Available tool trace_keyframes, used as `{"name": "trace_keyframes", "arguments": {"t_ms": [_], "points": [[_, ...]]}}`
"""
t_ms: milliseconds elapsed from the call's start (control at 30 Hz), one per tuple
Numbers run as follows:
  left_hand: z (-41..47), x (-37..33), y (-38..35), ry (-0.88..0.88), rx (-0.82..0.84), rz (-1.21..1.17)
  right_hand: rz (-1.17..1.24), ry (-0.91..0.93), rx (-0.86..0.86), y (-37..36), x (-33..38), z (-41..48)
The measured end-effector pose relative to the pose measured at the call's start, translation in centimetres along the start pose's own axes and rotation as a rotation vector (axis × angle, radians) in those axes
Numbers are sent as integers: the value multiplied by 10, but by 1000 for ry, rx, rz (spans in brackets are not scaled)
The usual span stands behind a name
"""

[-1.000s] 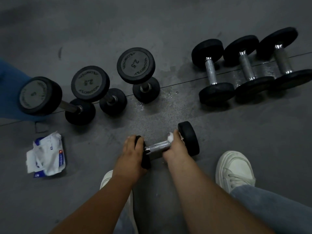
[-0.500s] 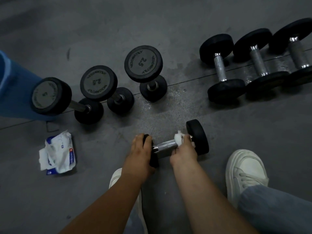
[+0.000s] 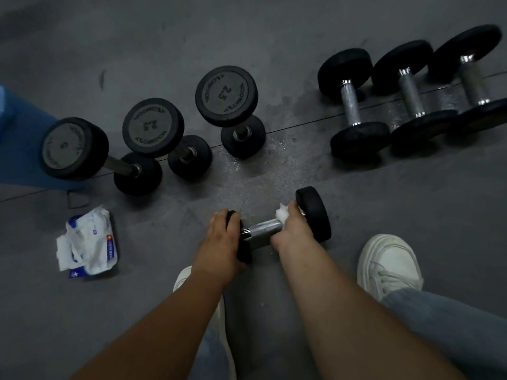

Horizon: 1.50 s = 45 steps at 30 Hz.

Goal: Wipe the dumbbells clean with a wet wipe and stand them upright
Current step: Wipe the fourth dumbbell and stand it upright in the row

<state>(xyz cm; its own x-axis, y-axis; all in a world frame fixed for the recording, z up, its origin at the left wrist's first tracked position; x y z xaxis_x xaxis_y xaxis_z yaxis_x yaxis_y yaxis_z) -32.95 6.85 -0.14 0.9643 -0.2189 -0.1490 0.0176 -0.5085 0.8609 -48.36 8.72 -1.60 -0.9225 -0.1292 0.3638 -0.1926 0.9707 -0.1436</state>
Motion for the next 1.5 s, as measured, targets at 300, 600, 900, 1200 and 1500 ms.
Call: {"name": "trace_keyframes", "arguments": {"t_ms": [300, 600, 900, 1200, 1500], "points": [[-1, 1, -1, -3, -5, -20, 32, 26, -20, -3, -3, 3], [-2, 2, -4, -9, -4, -31, 268, -21, -199, 52, -34, -5], [-1, 3, -4, -8, -4, -21, 470, 42, -162, 27, -9, -21], [-1, 3, -6, -6, -5, -2, -65, 174, -90, 25, -23, 1], [1, 7, -8, -28, -10, -22, -179, 331, -176, 33, -36, -3]]}}
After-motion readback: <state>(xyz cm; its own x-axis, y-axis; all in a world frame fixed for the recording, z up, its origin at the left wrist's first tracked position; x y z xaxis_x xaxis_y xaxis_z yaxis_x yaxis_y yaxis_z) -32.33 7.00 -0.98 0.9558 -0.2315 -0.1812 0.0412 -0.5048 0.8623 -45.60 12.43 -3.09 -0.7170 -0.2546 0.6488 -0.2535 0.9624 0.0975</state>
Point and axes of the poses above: each hand's wrist, its own z-axis towards the middle knuckle, its own y-axis out of the back of the hand, x = y × z, the point moved 1 cm from there along z, towards the middle knuckle, and after that the axes turned 14 degrees about y, right-handed, at the moved point
